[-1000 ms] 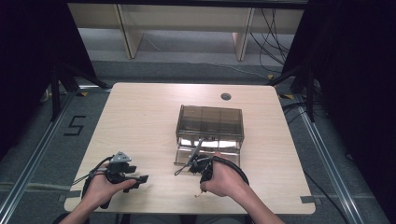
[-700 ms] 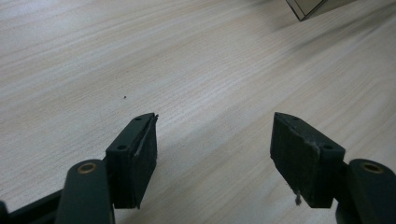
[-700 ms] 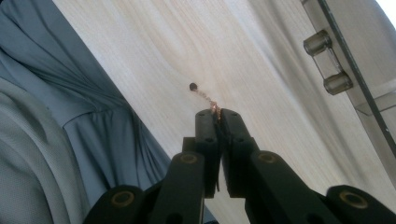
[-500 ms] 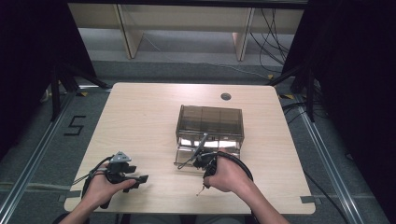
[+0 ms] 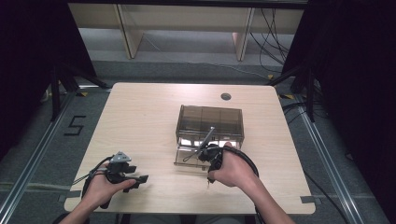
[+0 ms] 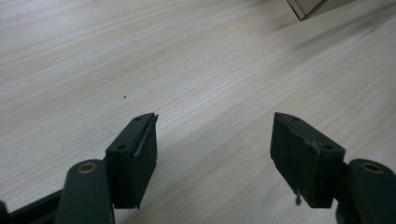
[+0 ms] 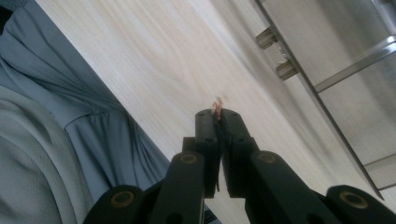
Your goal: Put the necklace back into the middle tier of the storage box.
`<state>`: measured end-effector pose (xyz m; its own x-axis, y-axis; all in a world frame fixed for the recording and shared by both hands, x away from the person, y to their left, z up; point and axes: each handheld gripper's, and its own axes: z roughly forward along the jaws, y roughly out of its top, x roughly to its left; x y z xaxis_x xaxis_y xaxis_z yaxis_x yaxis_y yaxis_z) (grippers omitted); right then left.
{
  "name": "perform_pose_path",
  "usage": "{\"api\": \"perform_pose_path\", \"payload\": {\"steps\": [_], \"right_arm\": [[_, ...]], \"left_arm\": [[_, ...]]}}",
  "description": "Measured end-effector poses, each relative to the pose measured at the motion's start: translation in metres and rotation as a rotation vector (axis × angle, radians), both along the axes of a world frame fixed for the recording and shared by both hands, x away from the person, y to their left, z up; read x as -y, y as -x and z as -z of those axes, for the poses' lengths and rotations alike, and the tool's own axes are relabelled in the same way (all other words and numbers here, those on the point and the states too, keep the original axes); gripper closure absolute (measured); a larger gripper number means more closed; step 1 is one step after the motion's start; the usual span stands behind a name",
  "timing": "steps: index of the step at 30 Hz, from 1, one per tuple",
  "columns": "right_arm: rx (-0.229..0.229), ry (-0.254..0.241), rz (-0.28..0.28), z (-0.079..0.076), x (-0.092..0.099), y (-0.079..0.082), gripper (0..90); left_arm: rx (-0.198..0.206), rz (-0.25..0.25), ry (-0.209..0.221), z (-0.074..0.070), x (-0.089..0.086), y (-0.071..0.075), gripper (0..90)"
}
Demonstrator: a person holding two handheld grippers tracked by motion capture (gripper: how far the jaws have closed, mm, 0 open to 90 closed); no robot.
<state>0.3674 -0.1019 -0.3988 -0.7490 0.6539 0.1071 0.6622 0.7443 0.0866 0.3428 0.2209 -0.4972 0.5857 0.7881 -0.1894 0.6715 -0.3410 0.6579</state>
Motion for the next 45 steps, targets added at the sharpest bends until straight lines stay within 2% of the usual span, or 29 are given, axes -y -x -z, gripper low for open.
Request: {"api": "perform_pose_path", "payload": {"steps": [1,3,4,9,10,11,13,15,16,18,22,25,29,32,33,34,37,39,42,44,45], "right_arm": [[-0.006,-0.006,0.025,-0.002,0.001,0.0,86.9],[0.001,-0.002,0.006,-0.003,0.004,-0.002,86.9],[-0.002,-0.004,0.033,-0.005,0.004,-0.002,86.9],[0.005,-0.009,0.03,-0.009,0.011,-0.005,86.9],[-0.002,-0.01,0.05,-0.01,0.011,-0.005,86.9],[-0.007,-0.024,0.044,-0.01,0.012,-0.005,86.9],[-0.006,-0.012,0.057,-0.011,0.013,-0.006,86.9],[-0.014,-0.023,0.067,-0.012,0.013,-0.006,86.9],[-0.009,-0.025,0.039,-0.012,0.015,-0.008,86.9],[-0.003,-0.013,0.038,-0.013,0.017,-0.009,86.9],[-0.012,-0.027,0.078,-0.018,0.019,-0.009,86.9],[-0.001,-0.035,0.077,-0.02,0.022,-0.01,86.9],[0.004,-0.037,0.073,-0.023,0.026,-0.013,86.9],[0.0,-0.04,0.108,-0.025,0.027,-0.013,86.9],[0.01,-0.045,0.094,-0.024,0.029,-0.014,86.9],[-0.003,-0.031,0.115,-0.026,0.03,-0.015,86.9],[0.018,-0.049,0.095,-0.026,0.034,-0.017,86.9],[0.0,-0.033,0.138,-0.029,0.034,-0.016,86.9],[0.003,-0.044,0.152,-0.03,0.035,-0.018,86.9],[0.02,-0.049,0.127,-0.03,0.039,-0.02,86.9],[0.011,-0.051,0.152,-0.032,0.038,-0.019,86.9]], "left_arm": [[-0.001,0.0,0.0,0.0,0.0,0.0,31.4],[-0.006,-0.007,0.002,0.0,0.0,0.0,31.4],[-0.008,-0.005,0.007,0.001,0.0,0.0,31.4],[-0.007,-0.004,0.005,0.0,0.0,0.0,31.4],[-0.008,-0.003,0.009,0.0,0.0,0.0,31.4],[-0.005,-0.008,0.003,0.0,0.0,0.0,31.4],[-0.008,-0.002,0.001,0.0,0.0,0.0,31.4],[-0.008,0.005,0.006,0.0,0.0,0.0,31.4],[-0.006,0.004,0.007,0.0,0.0,0.0,31.4],[-0.007,0.006,0.007,0.0,0.0,0.0,31.4],[-0.01,0.007,0.006,0.0,-0.001,0.0,31.4],[-0.005,-0.001,-0.005,-0.001,0.0,0.001,31.4],[-0.009,0.006,0.004,0.0,-0.001,0.0,31.4],[-0.006,-0.003,-0.005,0.0,0.0,0.001,31.3],[-0.005,-0.001,-0.005,0.0,0.0,0.001,31.4],[-0.005,-0.001,-0.005,0.0,0.0,0.001,31.3],[-0.01,0.007,0.005,0.0,-0.001,0.0,31.4],[-0.01,0.007,0.005,0.0,-0.001,0.0,31.3],[-0.01,0.007,0.005,0.0,-0.001,0.0,31.3],[-0.01,0.004,0.005,0.0,-0.001,0.0,31.3],[-0.01,0.006,0.005,0.0,-0.001,0.0,31.3]]}}
